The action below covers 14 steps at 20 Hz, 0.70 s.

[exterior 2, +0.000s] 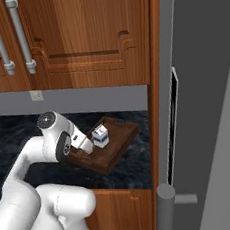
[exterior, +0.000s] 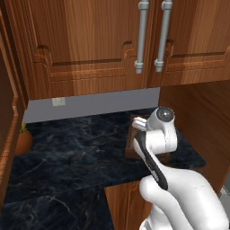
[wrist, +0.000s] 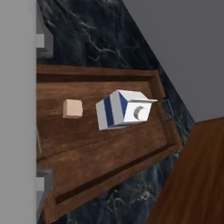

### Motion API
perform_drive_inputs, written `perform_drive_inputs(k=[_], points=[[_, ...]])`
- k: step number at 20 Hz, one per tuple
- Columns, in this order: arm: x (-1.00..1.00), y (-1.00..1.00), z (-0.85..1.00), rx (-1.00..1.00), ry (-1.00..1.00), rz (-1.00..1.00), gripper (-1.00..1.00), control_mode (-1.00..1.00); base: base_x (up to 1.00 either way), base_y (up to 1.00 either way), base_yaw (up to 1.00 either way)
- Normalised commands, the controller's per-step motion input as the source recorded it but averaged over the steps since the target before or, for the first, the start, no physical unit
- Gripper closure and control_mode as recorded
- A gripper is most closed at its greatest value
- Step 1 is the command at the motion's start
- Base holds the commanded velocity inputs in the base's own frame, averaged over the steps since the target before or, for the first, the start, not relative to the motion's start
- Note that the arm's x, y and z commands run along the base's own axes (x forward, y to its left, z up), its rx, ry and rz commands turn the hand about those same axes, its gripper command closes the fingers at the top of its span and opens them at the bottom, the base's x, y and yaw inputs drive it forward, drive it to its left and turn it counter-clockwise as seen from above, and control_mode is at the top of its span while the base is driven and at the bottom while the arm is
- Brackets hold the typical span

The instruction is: Take out the milk from the fridge and place it on the tray on the counter. Then take the sugar cube near the tray and place it in the tray.

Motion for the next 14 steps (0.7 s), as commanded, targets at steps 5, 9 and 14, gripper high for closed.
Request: perform_drive_inputs(k=[5, 9, 14], points=[[-0.92, 0.00, 0.69, 0.00, -0.01, 0.00, -1.00, -1.00, 0.00, 0.00, 0.00], [-0.98, -0.03, 0.79, 0.00, -0.10, 0.00, -1.00, -1.00, 0.00, 0.00, 0.00], [-0.98, -0.12, 0.95, 0.00, -0.03, 0.00, -1.00, -1.00, 0.00, 0.00, 0.00]])
